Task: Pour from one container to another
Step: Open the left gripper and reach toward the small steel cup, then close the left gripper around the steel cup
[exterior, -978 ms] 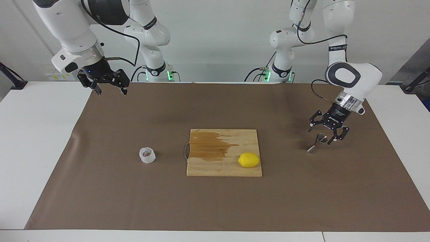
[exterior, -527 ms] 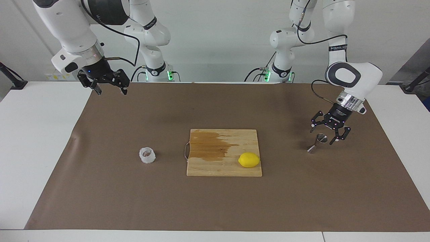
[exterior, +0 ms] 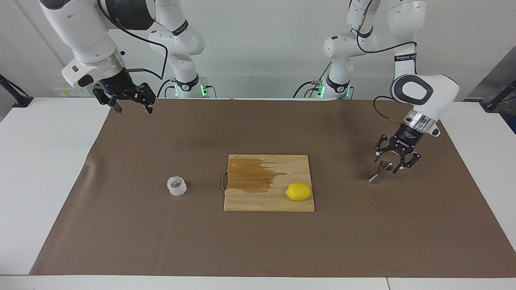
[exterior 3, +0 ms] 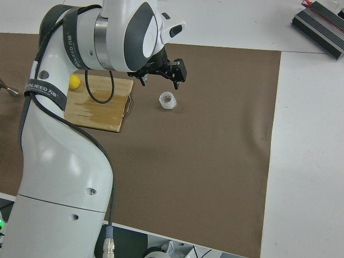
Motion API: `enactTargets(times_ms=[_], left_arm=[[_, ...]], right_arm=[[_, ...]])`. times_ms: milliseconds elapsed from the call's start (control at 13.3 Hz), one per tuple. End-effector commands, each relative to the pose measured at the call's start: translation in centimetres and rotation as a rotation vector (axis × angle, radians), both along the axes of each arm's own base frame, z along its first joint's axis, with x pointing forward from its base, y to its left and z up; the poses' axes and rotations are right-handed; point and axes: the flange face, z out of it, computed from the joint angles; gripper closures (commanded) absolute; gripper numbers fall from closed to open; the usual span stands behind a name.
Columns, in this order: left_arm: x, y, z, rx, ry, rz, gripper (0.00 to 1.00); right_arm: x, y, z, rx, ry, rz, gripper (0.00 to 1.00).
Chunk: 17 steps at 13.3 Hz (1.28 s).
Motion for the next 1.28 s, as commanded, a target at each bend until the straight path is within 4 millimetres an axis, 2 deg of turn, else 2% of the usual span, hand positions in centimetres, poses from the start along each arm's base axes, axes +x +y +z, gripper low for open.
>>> enactTargets(times_ms=[0,150,602,827,1053,1204], left_arm=[[0.3,-0.1,-0.2,-0.005,-0.005,0.02,0.35],[0.3,-0.1,-0.1,-0.003,-0.007,0.019,0.35],[0.4,-0.1,-0.2,0.009,-0.014,0.021,0.58],[0.4,-0.1,-0.1,0.009,-0.015,0.021,0.62],[0.4,-0.2,-0.2,0.009,-0.013,0.017,0.7],[0.5,-1.1,-0.2,0.01,-0.014,-0.001,0.87]], right_arm=[[-0.4,-0.3,0.3,0.018,0.005,0.017,0.0],[-0.4,-0.3,0.3,0.018,0.005,0.017,0.0],[-0.4,-0.3,0.3,0.018,0.005,0.017,0.0],[-0.4,-0.3,0.3,0.018,0.005,0.017,0.0],[-0.4,-0.3,0.3,0.018,0.005,0.017,0.0],[-0.4,-0.3,0.3,0.018,0.005,0.017,0.0]])
